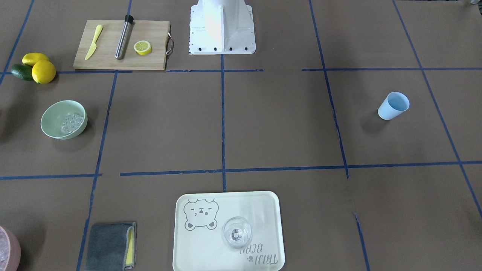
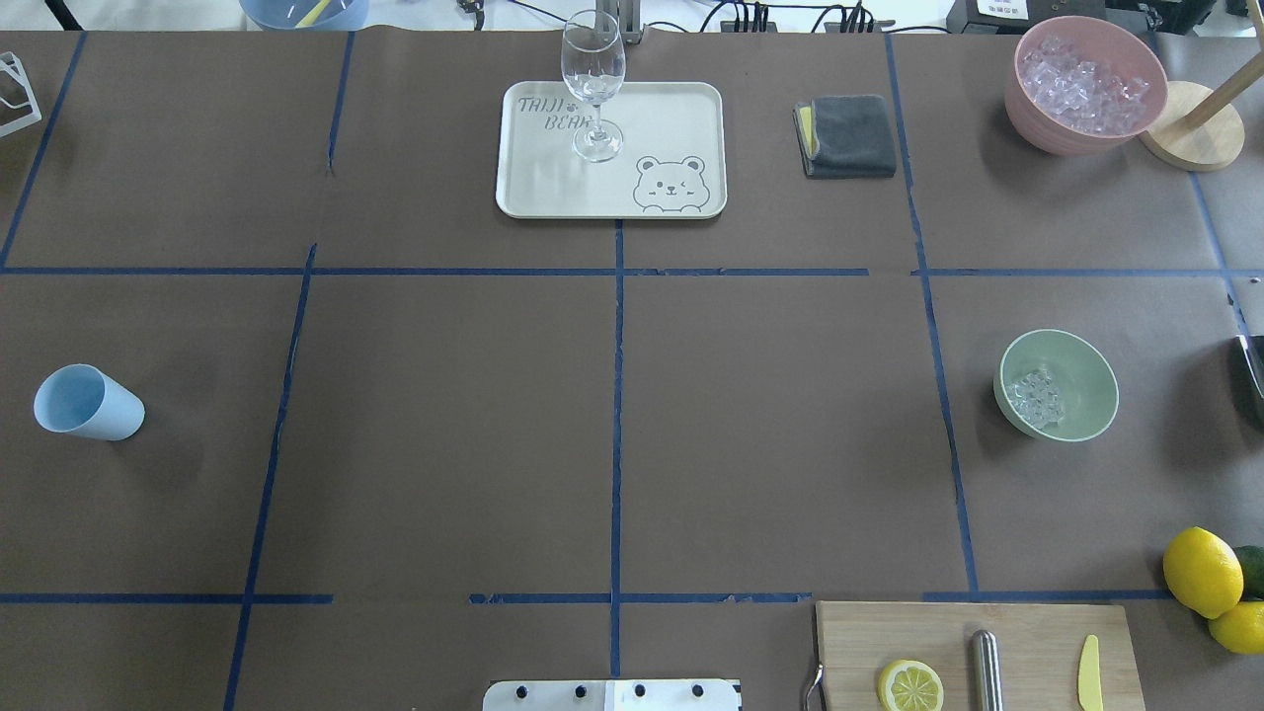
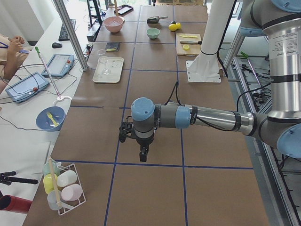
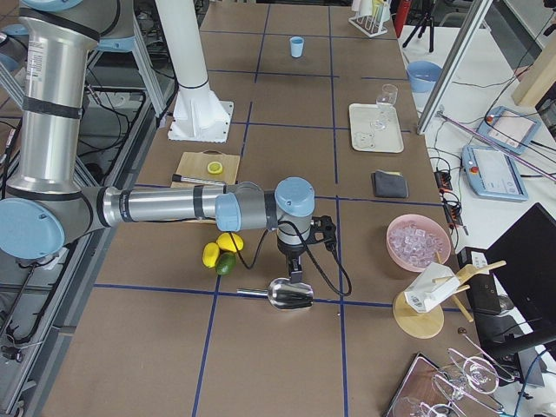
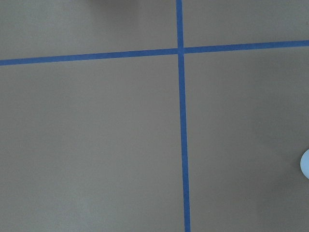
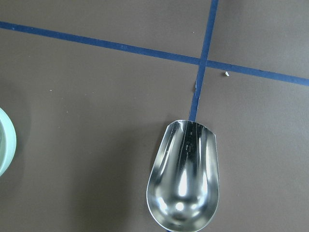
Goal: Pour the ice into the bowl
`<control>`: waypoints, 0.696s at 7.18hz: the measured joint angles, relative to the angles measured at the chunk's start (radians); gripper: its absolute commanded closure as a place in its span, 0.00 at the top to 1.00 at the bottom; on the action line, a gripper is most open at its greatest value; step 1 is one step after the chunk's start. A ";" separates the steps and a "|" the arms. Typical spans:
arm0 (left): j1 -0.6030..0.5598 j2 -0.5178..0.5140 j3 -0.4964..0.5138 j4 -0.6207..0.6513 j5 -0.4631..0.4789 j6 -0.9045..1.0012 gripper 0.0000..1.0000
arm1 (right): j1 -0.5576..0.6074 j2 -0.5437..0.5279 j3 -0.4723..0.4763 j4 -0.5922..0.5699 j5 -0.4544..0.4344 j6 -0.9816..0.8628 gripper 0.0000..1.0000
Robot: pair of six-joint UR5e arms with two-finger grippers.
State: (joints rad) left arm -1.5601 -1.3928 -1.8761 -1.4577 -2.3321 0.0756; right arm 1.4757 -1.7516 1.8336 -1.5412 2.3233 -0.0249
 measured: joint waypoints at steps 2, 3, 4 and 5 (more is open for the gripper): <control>-0.002 0.015 0.006 -0.003 -0.043 0.029 1.00 | 0.000 -0.003 -0.003 0.000 0.038 0.005 1.00; -0.003 0.018 0.010 -0.003 -0.044 0.044 1.00 | 0.000 -0.004 -0.004 0.001 0.050 0.006 1.00; -0.004 0.020 0.014 -0.003 -0.042 0.058 1.00 | 0.000 -0.005 -0.005 0.002 0.055 0.007 1.00; -0.005 0.024 0.016 -0.003 -0.039 0.064 1.00 | 0.000 -0.006 -0.005 0.002 0.058 0.007 1.00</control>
State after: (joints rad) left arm -1.5654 -1.3685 -1.8599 -1.4605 -2.3715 0.1401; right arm 1.4757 -1.7577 1.8286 -1.5389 2.3817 -0.0175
